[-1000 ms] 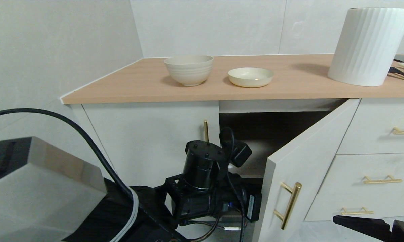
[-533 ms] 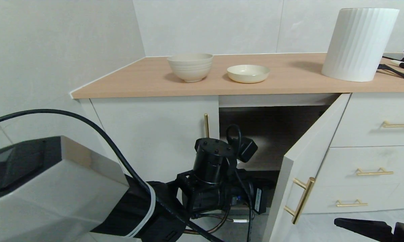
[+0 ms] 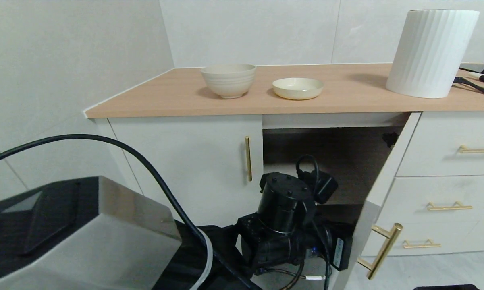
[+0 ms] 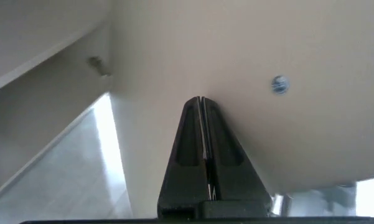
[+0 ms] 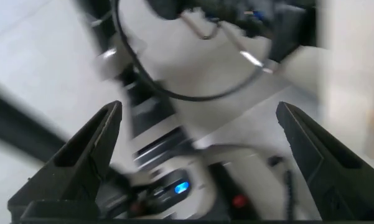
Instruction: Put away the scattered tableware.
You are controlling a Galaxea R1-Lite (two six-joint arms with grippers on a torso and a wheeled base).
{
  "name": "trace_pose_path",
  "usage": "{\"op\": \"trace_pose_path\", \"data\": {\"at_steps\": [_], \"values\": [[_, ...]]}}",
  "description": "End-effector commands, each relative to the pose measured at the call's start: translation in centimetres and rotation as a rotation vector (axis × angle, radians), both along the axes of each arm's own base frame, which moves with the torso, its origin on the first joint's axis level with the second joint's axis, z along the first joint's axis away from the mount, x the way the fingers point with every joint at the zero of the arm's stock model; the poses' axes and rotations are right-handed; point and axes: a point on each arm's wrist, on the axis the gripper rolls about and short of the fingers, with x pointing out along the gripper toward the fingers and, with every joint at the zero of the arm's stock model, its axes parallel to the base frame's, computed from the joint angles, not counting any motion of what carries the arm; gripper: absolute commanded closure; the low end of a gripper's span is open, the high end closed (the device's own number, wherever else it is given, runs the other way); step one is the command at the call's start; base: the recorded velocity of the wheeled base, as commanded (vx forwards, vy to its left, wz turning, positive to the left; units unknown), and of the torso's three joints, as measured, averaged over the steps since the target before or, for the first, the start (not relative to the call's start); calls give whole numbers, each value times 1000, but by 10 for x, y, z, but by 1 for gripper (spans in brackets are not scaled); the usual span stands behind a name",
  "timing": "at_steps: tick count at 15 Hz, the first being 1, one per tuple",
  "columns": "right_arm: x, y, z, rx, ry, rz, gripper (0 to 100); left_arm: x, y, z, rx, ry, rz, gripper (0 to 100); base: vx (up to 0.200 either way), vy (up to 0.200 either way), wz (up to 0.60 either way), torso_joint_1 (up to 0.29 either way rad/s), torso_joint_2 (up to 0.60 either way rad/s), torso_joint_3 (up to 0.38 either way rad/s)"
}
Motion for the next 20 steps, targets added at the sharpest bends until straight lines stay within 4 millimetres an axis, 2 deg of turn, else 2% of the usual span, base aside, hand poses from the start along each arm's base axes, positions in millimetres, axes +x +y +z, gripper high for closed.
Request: {"op": "trace_pose_path", "data": {"at_steps": [1, 2, 3, 5, 8, 12, 13, 15, 17, 19, 20], "values": [[-26, -10, 21, 68, -47, 137, 0, -72, -38, 22, -58, -30, -207, 100, 0, 0, 0, 0, 0, 0], [-36, -14, 30, 80, -32, 188, 0, -90, -41, 30, -75, -36, -251, 100, 0, 0, 0, 0, 0, 0], [-42, -17, 35, 78, -24, 200, 0, -93, -39, 34, -80, -39, -252, 100, 0, 0, 0, 0, 0, 0], [-49, -21, 46, 71, -9, 201, 0, -62, -13, 44, -100, -11, -144, 100, 0, 0, 0, 0, 0, 0], [-33, -11, 52, 45, 46, 196, 0, -24, 56, 58, -96, -11, 43, 100, 0, 0, 0, 0, 0, 0], [47, 28, 64, -60, 219, 89, 0, 6, 144, 62, -62, -40, 289, 100, 0, 0, 0, 0, 0, 0], [71, 40, 63, -101, 208, 63, 0, 9, 173, 67, -64, -54, 370, 100, 0, 0, 0, 0, 0, 0], [114, 64, 67, -145, 202, 49, 0, 5, 215, 75, -34, -63, 490, 100, 0, 0, 0, 0, 0, 0], [135, 88, 73, -191, 242, 99, 0, 0, 234, 79, 13, -39, 540, 100, 0, 0, 0, 0, 0, 0], [149, 106, 83, -240, 211, 82, 0, -1, 235, 84, 8, -51, 546, 100, 0, 0, 0, 0, 0, 0], [153, 122, 82, -305, 180, 3, 0, -1, 235, 87, 5, -63, 544, 100, 0, 0, 0, 0, 0, 0]]}}
